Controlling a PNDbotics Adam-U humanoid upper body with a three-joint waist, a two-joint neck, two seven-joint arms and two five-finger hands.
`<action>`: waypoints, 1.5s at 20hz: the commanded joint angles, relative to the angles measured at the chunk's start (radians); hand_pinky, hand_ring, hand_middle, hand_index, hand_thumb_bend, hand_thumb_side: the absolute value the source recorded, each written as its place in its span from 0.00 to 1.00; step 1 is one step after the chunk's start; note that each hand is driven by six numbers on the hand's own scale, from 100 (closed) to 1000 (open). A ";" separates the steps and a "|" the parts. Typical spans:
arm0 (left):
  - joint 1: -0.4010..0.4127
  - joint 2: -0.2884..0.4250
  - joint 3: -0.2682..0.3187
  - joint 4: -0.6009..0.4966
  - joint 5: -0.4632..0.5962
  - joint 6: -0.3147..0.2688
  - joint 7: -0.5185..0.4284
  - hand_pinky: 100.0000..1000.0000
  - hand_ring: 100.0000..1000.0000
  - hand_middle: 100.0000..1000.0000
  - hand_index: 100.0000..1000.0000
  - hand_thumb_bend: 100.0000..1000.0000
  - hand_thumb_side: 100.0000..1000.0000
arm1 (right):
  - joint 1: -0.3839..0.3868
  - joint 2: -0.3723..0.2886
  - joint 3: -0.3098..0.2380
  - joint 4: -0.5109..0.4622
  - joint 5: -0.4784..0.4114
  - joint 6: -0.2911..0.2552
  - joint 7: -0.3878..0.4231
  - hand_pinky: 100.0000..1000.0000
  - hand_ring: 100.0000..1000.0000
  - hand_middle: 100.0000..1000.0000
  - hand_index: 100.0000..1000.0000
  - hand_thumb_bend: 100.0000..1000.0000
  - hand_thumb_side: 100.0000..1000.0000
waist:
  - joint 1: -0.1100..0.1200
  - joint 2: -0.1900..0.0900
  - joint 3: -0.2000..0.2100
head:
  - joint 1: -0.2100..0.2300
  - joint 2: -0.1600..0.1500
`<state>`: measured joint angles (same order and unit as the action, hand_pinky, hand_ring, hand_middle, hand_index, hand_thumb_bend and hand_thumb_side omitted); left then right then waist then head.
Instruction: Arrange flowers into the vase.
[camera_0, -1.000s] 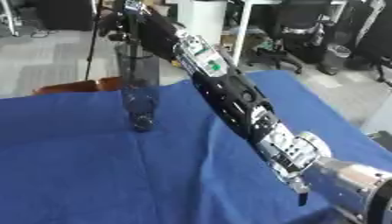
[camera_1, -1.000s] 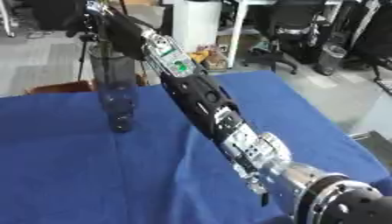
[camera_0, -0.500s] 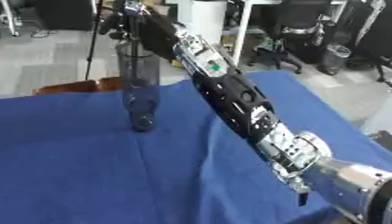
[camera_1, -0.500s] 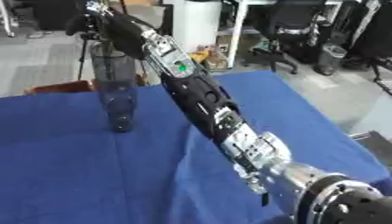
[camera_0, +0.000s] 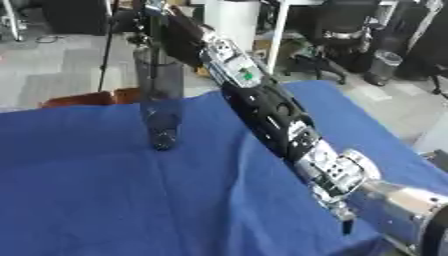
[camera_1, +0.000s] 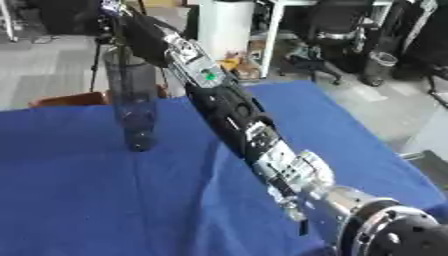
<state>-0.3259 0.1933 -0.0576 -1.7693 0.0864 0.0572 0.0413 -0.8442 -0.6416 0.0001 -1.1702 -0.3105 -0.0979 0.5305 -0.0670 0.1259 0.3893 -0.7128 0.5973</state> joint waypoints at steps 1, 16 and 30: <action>-0.010 0.019 0.007 -0.008 -0.005 0.000 0.003 0.35 0.52 0.56 0.75 0.52 0.71 | -0.016 -0.044 -0.009 0.008 0.050 -0.040 -0.001 1.00 1.00 0.79 0.97 0.00 0.97 | -0.011 -0.024 0.001 | 0.004 -0.001; -0.009 0.018 0.008 -0.007 -0.007 0.003 0.004 0.35 0.52 0.56 0.75 0.52 0.71 | -0.015 -0.046 -0.016 0.046 0.194 -0.120 0.004 1.00 1.00 0.80 0.96 0.00 0.98 | -0.013 -0.020 0.004 | 0.007 -0.001; -0.008 0.019 0.009 -0.007 -0.009 0.005 0.006 0.35 0.52 0.56 0.75 0.52 0.72 | -0.017 -0.066 -0.018 0.068 0.279 -0.155 0.063 1.00 1.00 0.82 0.97 0.13 0.88 | -0.017 -0.020 0.000 | 0.009 0.004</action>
<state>-0.3253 0.1934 -0.0571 -1.7640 0.0790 0.0619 0.0458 -0.8436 -0.6657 -0.0055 -1.0970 -0.0397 -0.2489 0.5888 -0.0744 0.1259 0.3901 -0.7051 0.5981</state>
